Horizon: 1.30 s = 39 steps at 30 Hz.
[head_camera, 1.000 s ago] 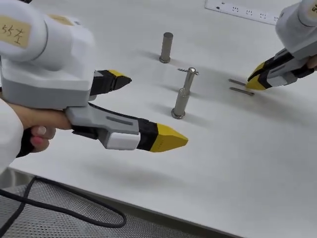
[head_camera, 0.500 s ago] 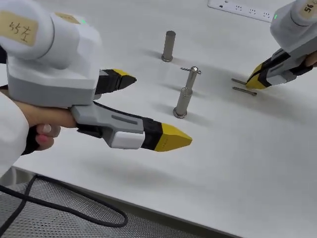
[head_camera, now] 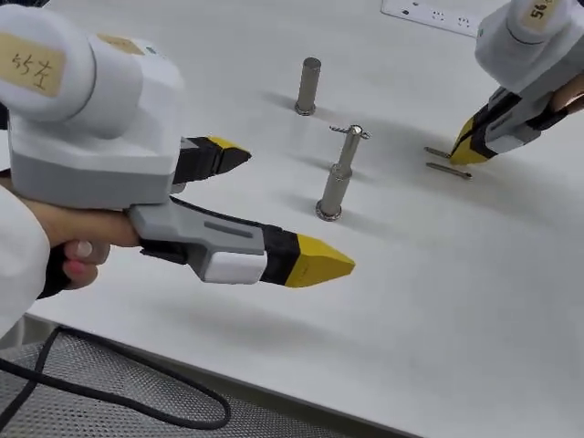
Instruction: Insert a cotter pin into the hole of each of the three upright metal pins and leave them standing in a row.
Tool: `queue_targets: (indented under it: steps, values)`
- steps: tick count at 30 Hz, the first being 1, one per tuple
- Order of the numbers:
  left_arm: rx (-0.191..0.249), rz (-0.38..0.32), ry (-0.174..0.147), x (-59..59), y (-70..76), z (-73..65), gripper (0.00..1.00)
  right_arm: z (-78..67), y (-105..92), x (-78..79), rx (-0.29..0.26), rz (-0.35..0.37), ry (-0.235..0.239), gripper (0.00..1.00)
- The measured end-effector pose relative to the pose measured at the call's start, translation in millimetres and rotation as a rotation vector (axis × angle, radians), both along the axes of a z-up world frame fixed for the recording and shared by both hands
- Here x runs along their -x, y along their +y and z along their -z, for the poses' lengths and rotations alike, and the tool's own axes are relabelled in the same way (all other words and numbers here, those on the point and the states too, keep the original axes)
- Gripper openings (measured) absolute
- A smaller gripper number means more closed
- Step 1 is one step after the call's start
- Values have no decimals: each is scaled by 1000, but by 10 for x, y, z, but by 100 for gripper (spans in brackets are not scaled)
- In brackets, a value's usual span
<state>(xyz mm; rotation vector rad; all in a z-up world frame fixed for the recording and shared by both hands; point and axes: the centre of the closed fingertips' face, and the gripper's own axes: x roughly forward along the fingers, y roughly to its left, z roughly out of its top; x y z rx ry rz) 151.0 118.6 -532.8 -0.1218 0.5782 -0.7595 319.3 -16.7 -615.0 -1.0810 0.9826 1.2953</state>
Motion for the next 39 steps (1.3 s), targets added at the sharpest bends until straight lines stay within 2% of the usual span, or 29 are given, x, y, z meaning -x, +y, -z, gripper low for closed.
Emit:
queue_targets:
  steps: [6, 11, 16, 17, 19, 20, 25, 29, 34, 39]
  values:
    - [1, -3, 0, 2, -12, -11, 93, -3, 8, 21, 31, -14, 17, 0]
    - [10, -10, 11, 11, -7, 15, 92, -16, -1, 49, -3, 38, 63, 0]
    - [6, -8, 18, 13, 25, 37, 91, -33, -12, 86, -31, 48, 66, 0]
    - [6, -8, 17, 12, 28, 34, 90, -34, -7, 87, -35, 56, 66, 0]
    - [4, -8, 17, 21, 19, 28, 90, -40, -9, 105, -38, 120, 74, 0]
    - [1, -7, 17, 29, 16, 27, 90, -46, -1, 101, -35, 103, 75, 0]
    - [3, -19, 18, 24, 19, 15, 90, -68, -8, 164, -28, 72, 60, 0]
    - [-3, -28, 17, -11, 83, 38, 90, -49, -19, 110, -21, 82, 42, 0]
    - [14, -37, 11, -34, 102, 24, 90, -62, -10, 118, -23, 104, 22, 0]
    - [5, -33, 5, -49, 128, 21, 89, -110, -2, 136, -27, 91, 8, 0]
